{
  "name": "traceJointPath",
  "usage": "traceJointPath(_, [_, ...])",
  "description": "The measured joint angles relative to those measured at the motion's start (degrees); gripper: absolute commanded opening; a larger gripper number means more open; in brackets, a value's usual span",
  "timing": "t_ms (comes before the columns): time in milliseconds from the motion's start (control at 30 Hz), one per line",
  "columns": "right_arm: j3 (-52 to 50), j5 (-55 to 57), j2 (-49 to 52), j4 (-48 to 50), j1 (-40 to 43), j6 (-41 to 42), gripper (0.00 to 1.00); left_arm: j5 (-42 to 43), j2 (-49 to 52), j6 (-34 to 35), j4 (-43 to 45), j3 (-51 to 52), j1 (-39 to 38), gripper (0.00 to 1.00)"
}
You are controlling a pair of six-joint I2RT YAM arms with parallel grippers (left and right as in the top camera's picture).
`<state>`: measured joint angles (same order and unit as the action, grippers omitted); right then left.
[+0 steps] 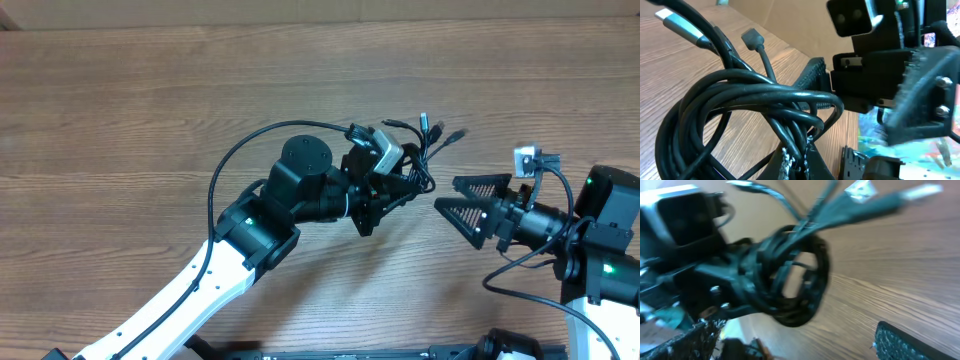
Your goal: Untangle cables
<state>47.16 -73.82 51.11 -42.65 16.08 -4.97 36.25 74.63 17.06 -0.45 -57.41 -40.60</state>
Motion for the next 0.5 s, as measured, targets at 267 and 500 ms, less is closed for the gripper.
traceJointPath(267, [0.00,-8.15,0.00,1.14,0.00,-3.21,0.95,1.29,0.00,1.09,0.04,0.00,-1.07,0.04])
traceJointPath(500, [0.00,-10.91,0.00,3.19,-2.86,-4.90,0.80,1.57,0.00,2.34,1.92,0.00,-3.72,0.04])
